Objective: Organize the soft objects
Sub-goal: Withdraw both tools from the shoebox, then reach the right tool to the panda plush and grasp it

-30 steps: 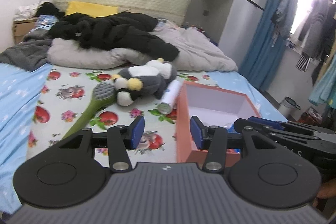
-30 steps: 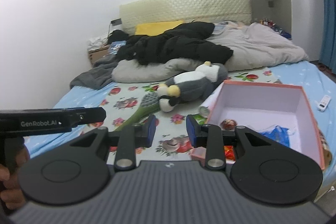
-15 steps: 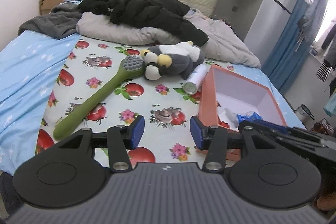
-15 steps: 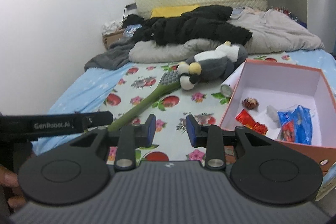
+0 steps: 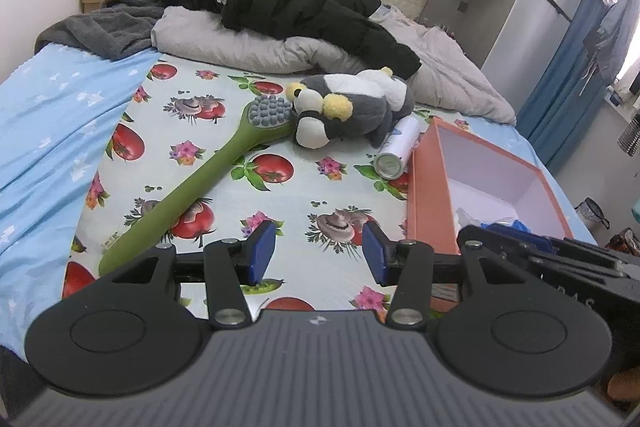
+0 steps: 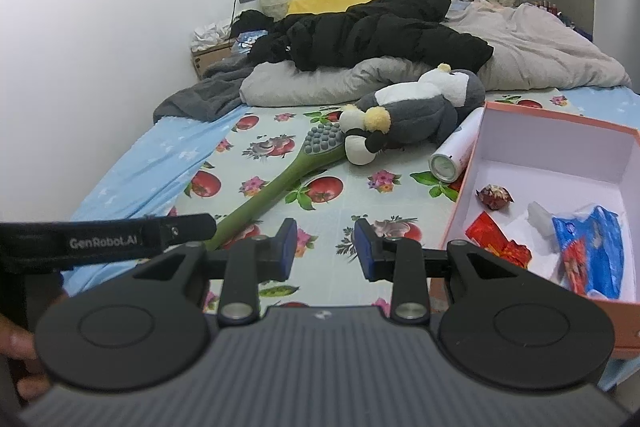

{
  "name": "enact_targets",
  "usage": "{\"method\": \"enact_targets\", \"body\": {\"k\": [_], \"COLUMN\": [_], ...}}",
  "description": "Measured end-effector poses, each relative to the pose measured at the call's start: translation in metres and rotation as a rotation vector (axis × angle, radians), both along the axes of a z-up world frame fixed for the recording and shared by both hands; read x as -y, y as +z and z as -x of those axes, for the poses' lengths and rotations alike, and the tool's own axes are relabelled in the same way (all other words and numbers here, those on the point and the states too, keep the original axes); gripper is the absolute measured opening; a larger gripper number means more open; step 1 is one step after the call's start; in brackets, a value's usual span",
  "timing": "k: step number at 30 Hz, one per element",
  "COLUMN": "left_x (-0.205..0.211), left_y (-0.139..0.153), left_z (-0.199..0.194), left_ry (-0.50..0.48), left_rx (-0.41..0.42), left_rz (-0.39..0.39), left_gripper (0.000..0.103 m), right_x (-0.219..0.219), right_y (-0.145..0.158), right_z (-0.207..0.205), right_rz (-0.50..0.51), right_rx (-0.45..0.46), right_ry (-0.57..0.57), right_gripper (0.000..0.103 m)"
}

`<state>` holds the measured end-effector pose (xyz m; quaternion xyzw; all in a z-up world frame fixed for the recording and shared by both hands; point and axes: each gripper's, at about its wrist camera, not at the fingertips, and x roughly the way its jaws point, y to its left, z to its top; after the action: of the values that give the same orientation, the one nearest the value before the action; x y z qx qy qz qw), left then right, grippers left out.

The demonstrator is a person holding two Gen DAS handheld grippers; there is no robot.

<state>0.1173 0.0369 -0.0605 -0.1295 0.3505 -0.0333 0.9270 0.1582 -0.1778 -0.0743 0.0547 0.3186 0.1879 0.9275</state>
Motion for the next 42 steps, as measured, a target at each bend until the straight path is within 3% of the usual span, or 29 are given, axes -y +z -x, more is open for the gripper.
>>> {"method": "enact_targets", "body": {"k": [16,26,29,30,42], "left_x": [-0.017,-0.037,-0.041,-0.042,-0.06], "left_y": [-0.055,-0.088,-0.098,-0.102,-0.143], "left_z": [-0.103,-0.16,-0.175,-0.181,-0.234], "left_ry": [-0.048,-0.023,-0.027,-0.029,-0.004], "left_rx": [-0.059,-0.099,-0.108,-0.11,-0.141], "left_rz": [-0.012,0.002,0.01,0.012,0.037], "left_gripper": [0.054,0.054,0.054,0.054,0.054], "right_x": [-0.03,-0.047,-0.054,-0.055,-0.08], "right_y": [-0.042,-0.075,-0.091,-0.096,-0.146], "right_z": [-0.099,-0.175,-0.198,-0.205,-0.275], "right_rz": [-0.026,-0.02,-0.021,-0.028,-0.001], "right_rx": [-0.017,-0.057,-0.081,-0.088,-0.124], "right_ry": [-0.073,-0.127,-0.134,-0.137,-0.19], "right_gripper": [0.035,0.035,0.056,0.058,0.058]}}
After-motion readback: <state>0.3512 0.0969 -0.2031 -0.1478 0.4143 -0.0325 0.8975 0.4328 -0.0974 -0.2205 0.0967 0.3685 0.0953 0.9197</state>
